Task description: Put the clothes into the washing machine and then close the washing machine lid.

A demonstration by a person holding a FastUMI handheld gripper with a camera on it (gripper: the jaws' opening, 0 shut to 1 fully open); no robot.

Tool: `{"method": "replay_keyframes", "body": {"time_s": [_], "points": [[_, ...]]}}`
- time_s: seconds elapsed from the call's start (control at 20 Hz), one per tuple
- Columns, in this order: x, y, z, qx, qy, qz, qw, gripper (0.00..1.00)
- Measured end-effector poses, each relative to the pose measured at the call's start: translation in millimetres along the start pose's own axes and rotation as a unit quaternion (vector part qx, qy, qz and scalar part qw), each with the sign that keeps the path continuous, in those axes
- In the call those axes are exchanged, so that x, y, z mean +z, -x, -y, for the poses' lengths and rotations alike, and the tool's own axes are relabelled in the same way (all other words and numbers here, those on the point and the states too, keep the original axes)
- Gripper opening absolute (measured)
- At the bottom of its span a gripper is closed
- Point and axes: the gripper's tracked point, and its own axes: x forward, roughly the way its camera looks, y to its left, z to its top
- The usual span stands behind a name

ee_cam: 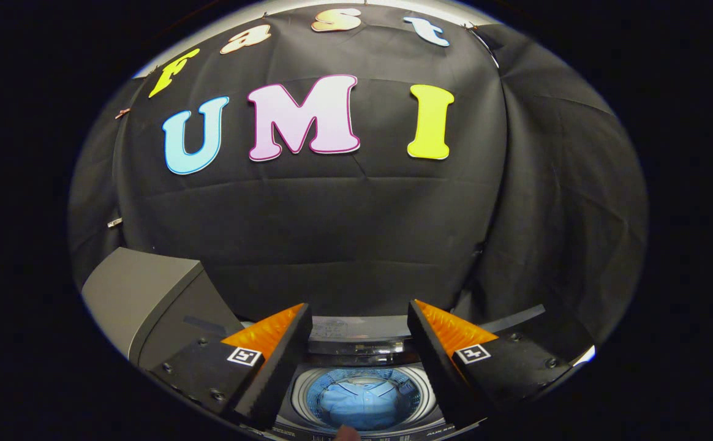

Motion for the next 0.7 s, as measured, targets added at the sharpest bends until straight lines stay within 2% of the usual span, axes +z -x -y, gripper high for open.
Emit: {"method": "replay_keyframes", "body": {"time_s": [0.35,0.7], "points": [[-19.5,9.8,-1.6,0.000,-0.004,-0.002,1.000,0.98],[-120.5,22.8,-10.4,0.003,0.007,-0.091,0.996,0.99]]}}
